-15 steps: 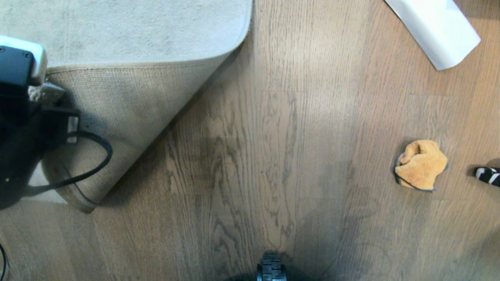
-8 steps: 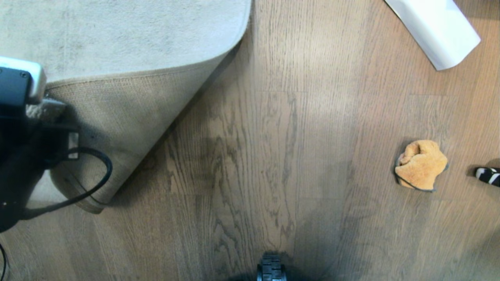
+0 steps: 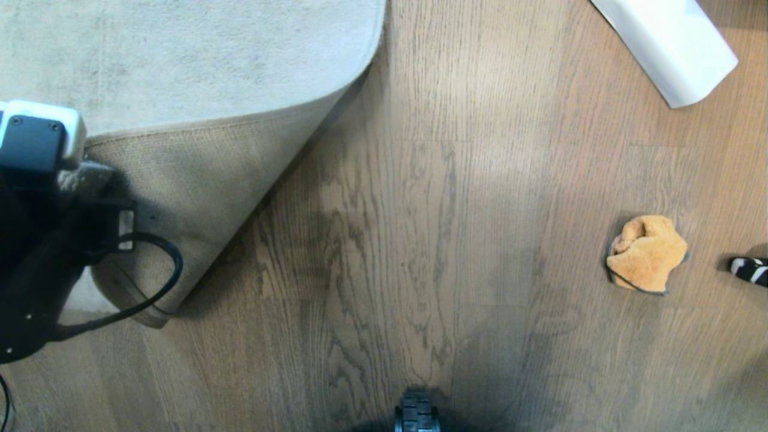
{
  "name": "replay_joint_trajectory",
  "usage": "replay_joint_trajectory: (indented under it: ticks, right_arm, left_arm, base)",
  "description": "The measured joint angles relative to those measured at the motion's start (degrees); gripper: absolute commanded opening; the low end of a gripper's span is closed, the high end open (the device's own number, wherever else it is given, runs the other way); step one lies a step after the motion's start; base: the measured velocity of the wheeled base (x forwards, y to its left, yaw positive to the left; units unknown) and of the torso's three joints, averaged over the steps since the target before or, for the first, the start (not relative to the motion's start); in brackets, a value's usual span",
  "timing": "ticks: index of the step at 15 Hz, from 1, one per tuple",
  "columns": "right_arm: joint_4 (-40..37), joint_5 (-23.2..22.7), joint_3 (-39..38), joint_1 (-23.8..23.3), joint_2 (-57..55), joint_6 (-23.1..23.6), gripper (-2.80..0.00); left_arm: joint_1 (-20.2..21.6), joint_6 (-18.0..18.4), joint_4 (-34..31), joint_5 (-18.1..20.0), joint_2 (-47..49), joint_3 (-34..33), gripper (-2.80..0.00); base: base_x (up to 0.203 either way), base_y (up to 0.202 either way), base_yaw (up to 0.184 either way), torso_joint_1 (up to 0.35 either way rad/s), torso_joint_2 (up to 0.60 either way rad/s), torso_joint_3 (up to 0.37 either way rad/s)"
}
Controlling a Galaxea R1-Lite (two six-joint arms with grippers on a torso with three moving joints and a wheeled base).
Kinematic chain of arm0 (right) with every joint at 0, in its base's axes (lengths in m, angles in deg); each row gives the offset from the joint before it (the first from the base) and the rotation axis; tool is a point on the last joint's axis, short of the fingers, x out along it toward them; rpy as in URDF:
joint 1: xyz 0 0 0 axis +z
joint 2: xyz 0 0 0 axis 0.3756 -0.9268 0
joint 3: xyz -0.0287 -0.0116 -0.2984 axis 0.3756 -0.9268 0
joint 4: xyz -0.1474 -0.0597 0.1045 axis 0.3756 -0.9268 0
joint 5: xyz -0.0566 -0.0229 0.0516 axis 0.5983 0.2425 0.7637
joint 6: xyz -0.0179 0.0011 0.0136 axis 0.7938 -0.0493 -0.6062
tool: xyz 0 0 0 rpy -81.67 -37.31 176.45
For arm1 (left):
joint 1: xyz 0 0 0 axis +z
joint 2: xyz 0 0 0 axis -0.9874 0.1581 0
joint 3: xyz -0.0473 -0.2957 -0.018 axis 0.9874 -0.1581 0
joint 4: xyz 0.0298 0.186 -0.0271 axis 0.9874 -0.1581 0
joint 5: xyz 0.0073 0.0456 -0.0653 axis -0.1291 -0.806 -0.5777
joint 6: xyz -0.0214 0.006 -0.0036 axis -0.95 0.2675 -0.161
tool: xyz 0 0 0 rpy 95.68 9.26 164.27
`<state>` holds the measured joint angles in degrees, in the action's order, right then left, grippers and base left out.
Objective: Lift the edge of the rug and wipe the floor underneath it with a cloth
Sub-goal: Lift up the carpet, then pick up the rag
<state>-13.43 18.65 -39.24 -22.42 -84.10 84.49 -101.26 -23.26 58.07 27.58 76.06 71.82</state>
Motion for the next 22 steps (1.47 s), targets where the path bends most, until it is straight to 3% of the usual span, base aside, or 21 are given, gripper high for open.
replay_joint_trajectory:
  ticks: [6,10,17,22]
  right_arm:
    - [-0.4,0.0,0.0,0.0,0.0,2.4,-2.80]
    - [-2.5,-0.4,0.2,0.0,-0.7,7.1,-2.80]
    - [-2.3,-8.2,7.5,0.0,-14.6,8.1,-2.80]
    - [-2.4,-11.5,5.8,0.2,-23.5,9.8,-2.80]
  left_arm:
    - [0.0,-0.8,0.0,-0.1,0.6,-0.1,-2.80]
    - [0.1,-0.9,0.0,-0.1,1.1,-0.1,-2.80]
    - [0.0,-2.4,0.0,-0.1,2.6,0.0,-2.80]
    - [0.0,-2.4,0.0,0.0,3.1,0.0,-2.80]
  base:
    - [0.000,0.000,0.000,0.000,0.00,0.000]
    - [0.000,0.000,0.000,0.000,0.00,0.000]
    - [0.000,0.000,0.000,0.000,0.00,0.000]
    - [0.000,0.000,0.000,0.000,0.00,0.000]
